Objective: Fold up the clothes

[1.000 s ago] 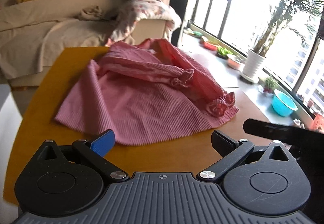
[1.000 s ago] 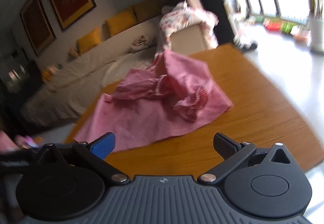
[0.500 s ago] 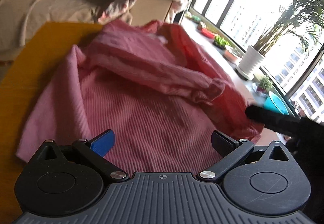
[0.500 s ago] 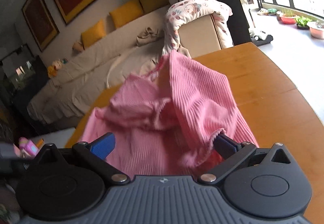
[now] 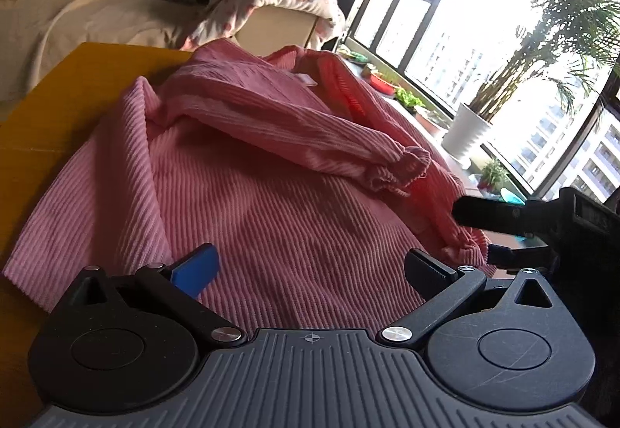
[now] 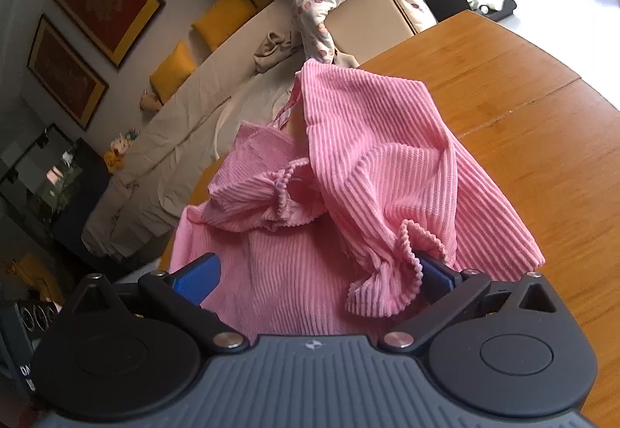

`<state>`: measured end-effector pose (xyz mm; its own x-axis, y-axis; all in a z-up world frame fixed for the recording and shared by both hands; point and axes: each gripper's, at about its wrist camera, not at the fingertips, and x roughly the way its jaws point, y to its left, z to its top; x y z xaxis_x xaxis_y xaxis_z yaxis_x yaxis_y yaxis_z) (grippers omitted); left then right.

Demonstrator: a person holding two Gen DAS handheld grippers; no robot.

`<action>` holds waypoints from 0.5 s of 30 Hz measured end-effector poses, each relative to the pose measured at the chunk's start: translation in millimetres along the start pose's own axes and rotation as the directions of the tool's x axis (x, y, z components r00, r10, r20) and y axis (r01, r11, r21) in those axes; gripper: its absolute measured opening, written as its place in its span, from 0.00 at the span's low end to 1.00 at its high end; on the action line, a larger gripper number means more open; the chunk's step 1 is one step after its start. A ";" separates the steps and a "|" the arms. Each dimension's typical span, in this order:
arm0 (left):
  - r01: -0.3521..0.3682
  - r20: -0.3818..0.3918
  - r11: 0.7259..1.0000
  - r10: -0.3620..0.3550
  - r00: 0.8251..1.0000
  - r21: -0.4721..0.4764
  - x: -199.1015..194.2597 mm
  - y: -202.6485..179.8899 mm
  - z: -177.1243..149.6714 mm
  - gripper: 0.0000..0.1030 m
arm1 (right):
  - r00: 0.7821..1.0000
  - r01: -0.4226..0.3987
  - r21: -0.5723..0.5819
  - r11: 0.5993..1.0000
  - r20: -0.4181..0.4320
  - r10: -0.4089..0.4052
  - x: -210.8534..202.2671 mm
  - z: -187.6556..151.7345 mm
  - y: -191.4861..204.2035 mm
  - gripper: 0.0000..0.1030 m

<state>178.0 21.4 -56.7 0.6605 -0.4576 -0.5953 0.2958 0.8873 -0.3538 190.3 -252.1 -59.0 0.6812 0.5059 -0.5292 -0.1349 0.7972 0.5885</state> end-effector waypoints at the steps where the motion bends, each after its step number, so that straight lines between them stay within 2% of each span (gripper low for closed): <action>1: 0.003 -0.005 1.000 -0.003 1.000 0.010 -2.0 -2.0 -2.1 1.00 | 1.000 0.001 -0.008 1.000 -0.002 -0.001 -2.5 -2.2 0.5 1.00; 6: 0.053 -0.046 0.997 -0.050 0.998 0.054 -13.9 -9.9 -15.5 1.00 | 1.000 -0.002 -0.014 1.000 -0.013 0.002 -25.1 -15.0 -3.1 1.00; 12: 0.144 -0.117 0.990 -0.142 0.983 0.003 -29.0 -10.7 -25.7 1.00 | 1.000 0.010 0.001 1.000 -0.020 -0.010 -61.9 -38.4 -9.5 1.00; 15: 0.154 -0.136 0.988 -0.152 0.979 0.007 -32.2 -16.1 -31.6 1.00 | 0.999 0.028 -0.006 1.000 -0.018 -0.028 -78.7 -50.2 -11.2 1.00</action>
<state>130.2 20.1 -54.6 0.5081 -0.5906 -0.6269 0.3993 0.8064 -0.4362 102.0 -284.3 -54.6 0.6717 0.4892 -0.5563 -0.1200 0.8129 0.5699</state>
